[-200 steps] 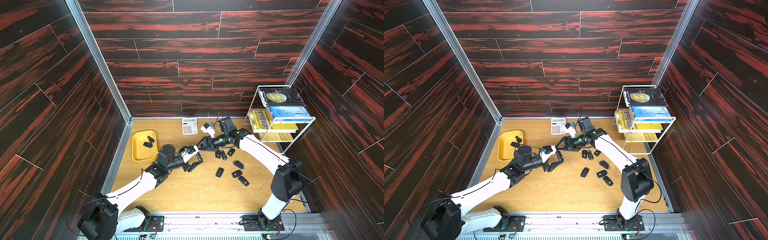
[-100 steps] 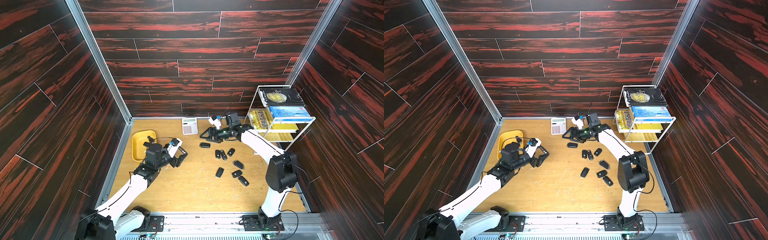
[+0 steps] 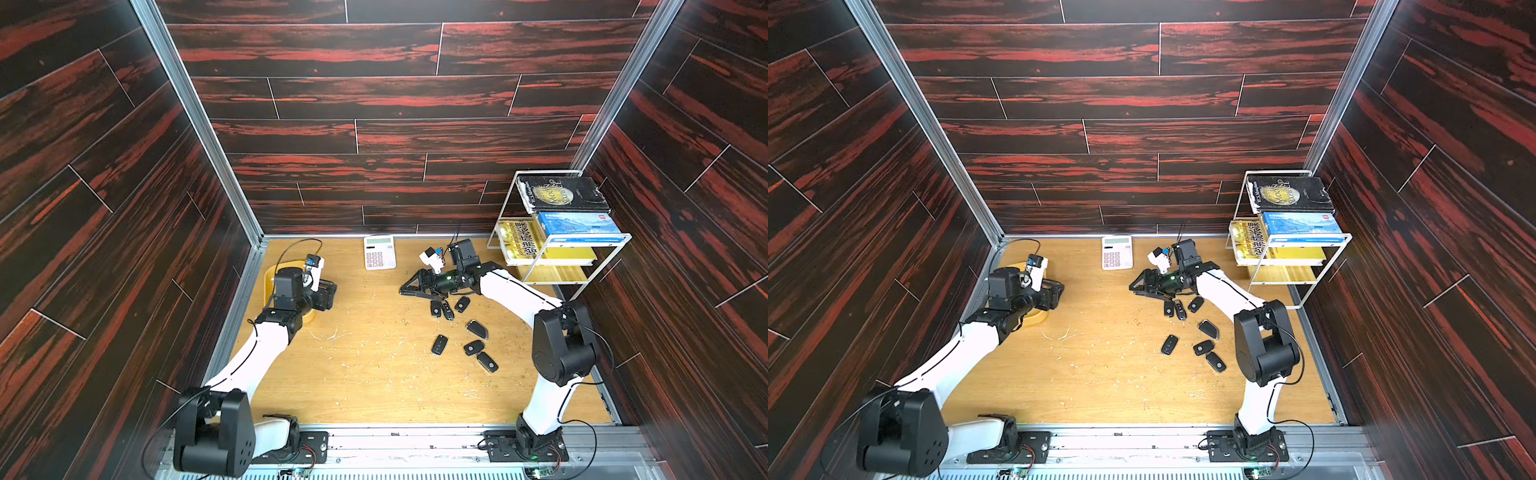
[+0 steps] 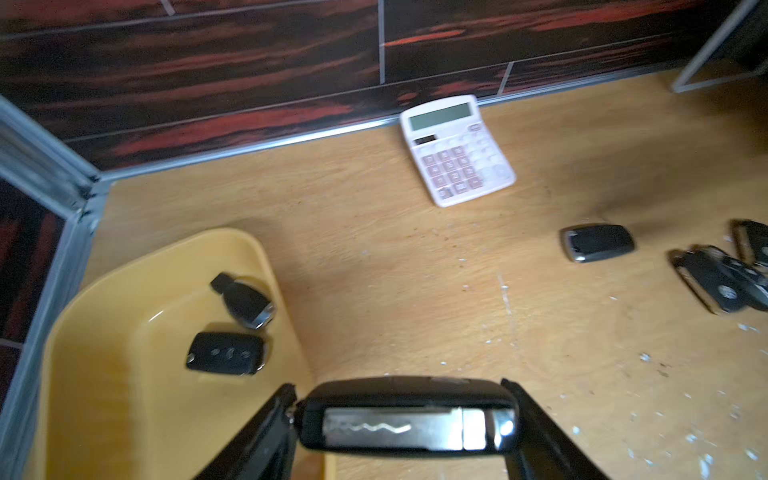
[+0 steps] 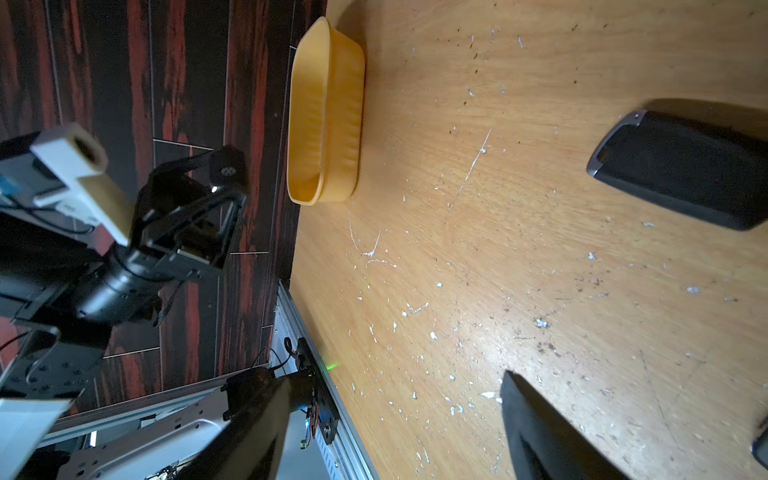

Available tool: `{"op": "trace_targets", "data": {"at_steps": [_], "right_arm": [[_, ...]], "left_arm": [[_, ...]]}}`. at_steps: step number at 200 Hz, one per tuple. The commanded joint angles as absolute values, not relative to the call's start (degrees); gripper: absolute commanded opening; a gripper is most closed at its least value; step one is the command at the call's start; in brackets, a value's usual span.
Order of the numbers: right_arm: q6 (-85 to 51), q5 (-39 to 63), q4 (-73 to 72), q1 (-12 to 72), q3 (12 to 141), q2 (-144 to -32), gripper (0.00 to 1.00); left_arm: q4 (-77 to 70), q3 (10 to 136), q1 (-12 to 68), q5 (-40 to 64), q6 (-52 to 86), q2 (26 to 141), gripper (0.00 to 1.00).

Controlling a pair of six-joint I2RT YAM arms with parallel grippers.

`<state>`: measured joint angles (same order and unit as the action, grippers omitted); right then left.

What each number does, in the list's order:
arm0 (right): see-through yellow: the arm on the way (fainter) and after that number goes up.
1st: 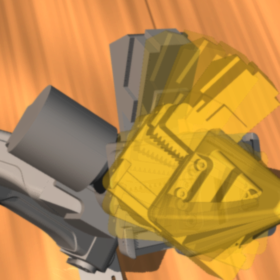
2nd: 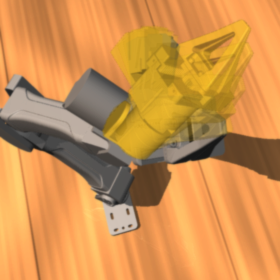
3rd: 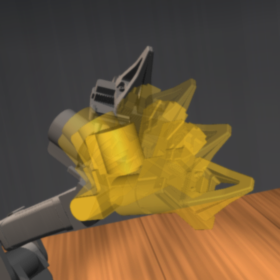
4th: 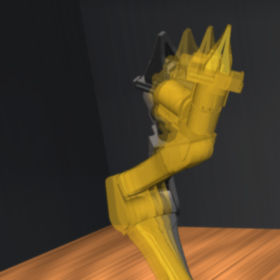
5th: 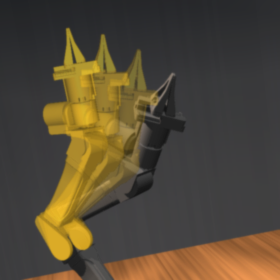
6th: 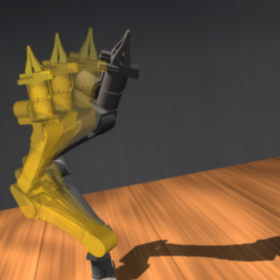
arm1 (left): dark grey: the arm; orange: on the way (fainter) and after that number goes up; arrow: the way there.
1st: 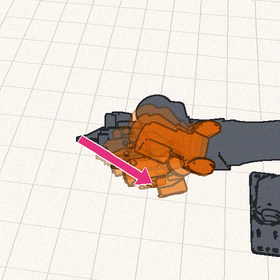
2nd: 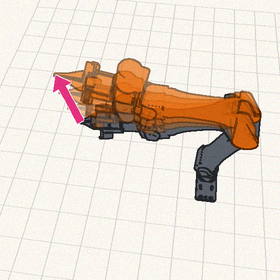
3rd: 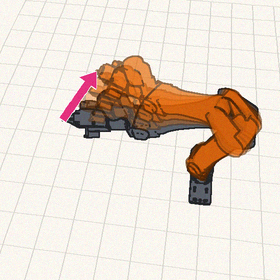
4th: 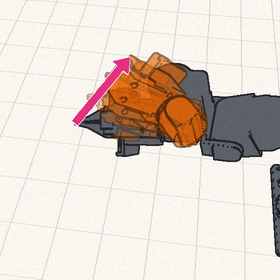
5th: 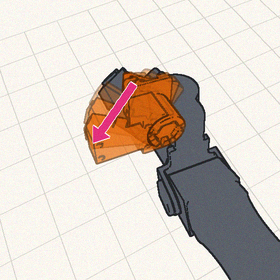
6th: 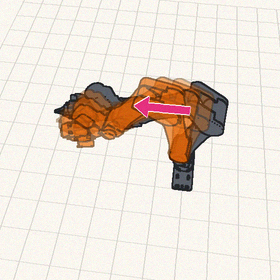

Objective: Place the car key into the storage box
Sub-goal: Place the car key in the storage box.

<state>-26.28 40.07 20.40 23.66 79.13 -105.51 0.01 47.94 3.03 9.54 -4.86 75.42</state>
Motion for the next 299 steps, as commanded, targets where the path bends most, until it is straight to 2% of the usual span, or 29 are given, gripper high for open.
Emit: {"op": "trace_targets", "data": {"at_steps": [1,72,95,127,240,265,278,299], "right_arm": [[-25.19,40.3,19.78,23.81,77.72,-103.11,0.84],[-25.13,40.86,18.17,23.82,73.41,-101.64,0.84],[-24.85,40.87,18.15,23.82,72.88,-101.51,0.84],[-24.74,41.22,17.99,23.82,72.51,-101.6,0.84],[-24.86,41.81,15.78,23.81,69.98,-102.26,0.84],[-24.87,41.84,15.82,23.82,69.85,-102.07,0.84],[-24.87,41.84,15.68,23.82,69.78,-101.89,0.84],[-25.05,41.84,15.39,23.81,69.36,-101.59,0.84]], "left_arm": [[0.48,51.89,1.45,3.68,-2.2,77.95,0.17],[2.68,59.47,-2.67,-6.89,5.62,89.55,0.17],[1.9,59.48,-5.85,-5.8,10.2,91.78,0.17],[2.35,60.67,-6.77,-5.83,9.38,95.02,0.17],[11.97,75.06,-10.58,-2.7,11.06,110.54,0.15],[14.23,77.06,-10.63,-2.49,11.34,112.07,0.2],[14.42,77.58,-10.77,-2.75,11.34,112.54,0.31],[14.91,78.44,-10.81,-3.08,11.34,113.24,0.44]]}}
